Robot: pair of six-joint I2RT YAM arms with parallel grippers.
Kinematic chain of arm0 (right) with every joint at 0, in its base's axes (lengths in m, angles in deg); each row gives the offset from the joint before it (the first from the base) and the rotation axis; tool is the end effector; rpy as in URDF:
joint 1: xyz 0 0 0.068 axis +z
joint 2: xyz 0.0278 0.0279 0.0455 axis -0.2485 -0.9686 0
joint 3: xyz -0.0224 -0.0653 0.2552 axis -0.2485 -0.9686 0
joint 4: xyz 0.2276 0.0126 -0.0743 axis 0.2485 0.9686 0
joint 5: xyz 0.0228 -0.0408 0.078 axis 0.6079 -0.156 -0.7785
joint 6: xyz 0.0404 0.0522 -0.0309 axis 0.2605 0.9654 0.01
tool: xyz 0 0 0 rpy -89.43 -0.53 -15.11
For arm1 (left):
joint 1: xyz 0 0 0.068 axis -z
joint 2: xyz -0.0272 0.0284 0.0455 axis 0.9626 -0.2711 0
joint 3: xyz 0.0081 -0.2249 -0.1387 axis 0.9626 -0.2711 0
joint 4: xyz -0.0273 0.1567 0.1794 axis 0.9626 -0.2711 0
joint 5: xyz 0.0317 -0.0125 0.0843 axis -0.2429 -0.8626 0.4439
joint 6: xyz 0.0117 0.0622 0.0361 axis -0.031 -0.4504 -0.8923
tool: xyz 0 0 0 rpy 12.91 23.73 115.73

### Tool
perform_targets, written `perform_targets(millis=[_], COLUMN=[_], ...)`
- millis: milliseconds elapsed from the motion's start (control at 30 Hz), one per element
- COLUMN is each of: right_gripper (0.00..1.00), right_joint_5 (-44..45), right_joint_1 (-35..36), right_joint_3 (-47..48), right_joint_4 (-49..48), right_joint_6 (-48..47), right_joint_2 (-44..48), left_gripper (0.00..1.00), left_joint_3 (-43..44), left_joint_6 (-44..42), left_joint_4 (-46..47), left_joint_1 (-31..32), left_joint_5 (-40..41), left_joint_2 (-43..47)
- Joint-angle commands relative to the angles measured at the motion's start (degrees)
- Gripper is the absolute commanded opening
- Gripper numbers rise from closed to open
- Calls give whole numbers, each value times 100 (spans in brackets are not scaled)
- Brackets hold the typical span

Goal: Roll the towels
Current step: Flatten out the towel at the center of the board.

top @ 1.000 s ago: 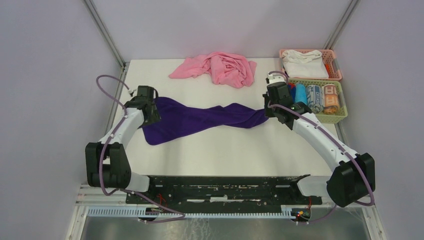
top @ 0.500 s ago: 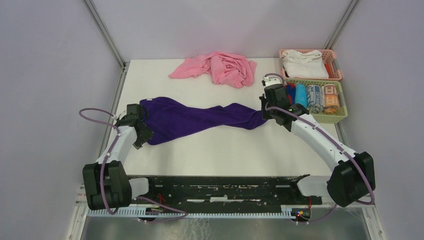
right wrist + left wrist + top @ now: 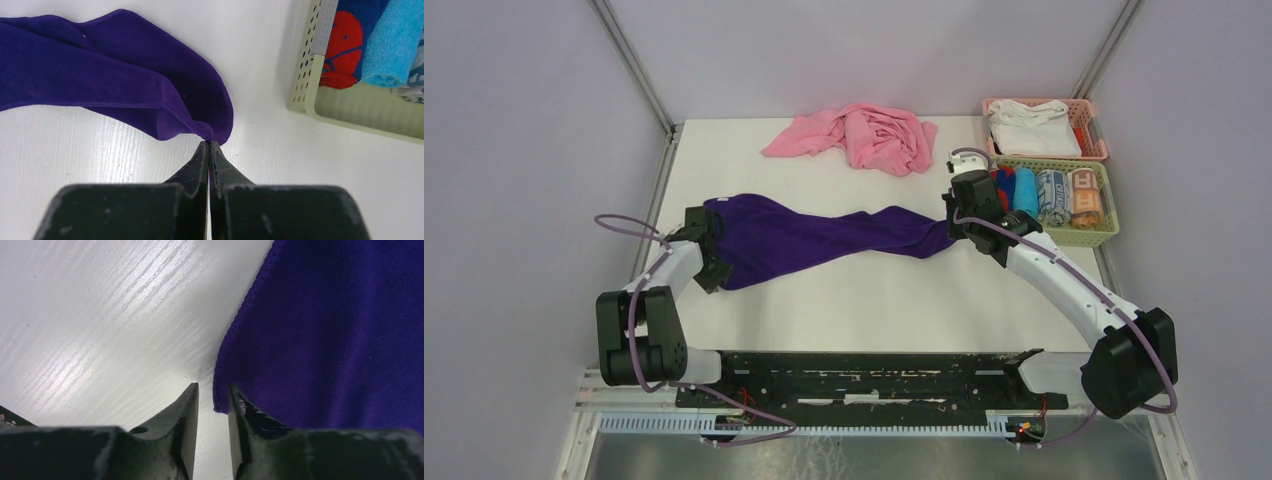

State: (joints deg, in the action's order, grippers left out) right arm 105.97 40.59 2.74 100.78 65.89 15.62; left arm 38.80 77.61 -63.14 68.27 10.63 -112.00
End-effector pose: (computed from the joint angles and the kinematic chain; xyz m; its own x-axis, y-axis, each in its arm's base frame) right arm 0.2513 0.1041 0.2648 -0.6566 -0.0610 -0.7518 -0.0746 0.9971 -0.0157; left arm 0.2213 0.0400 0.1524 -0.6090 -0.6870 -0.3964 -0.7507 0.6605 0.0086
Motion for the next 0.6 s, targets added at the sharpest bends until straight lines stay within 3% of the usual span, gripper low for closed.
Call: perform_targets(millis=[0,133,267,567], right_gripper=[0,0,0,0], right_joint_5=[182,262,365,921], right_joint_1=[25,22,22,-17], right_joint_3=[4,-11,36,486], right_joint_4=[-188,-176,-77,337], right_joint_6=[-53,-57,-70,-195], right_joint_2=[151,143,120,-24], left_gripper=[30,4,3,3], left_joint_3=[106,142,620,2840], left_joint_6=[301,344,117,-360], left_joint_4=[276,232,4,-294], left_joint_1=[-19,-37,-358,-896], left_joint_5=[55,263,523,889], left_joint_2=[-113,-16,357,719])
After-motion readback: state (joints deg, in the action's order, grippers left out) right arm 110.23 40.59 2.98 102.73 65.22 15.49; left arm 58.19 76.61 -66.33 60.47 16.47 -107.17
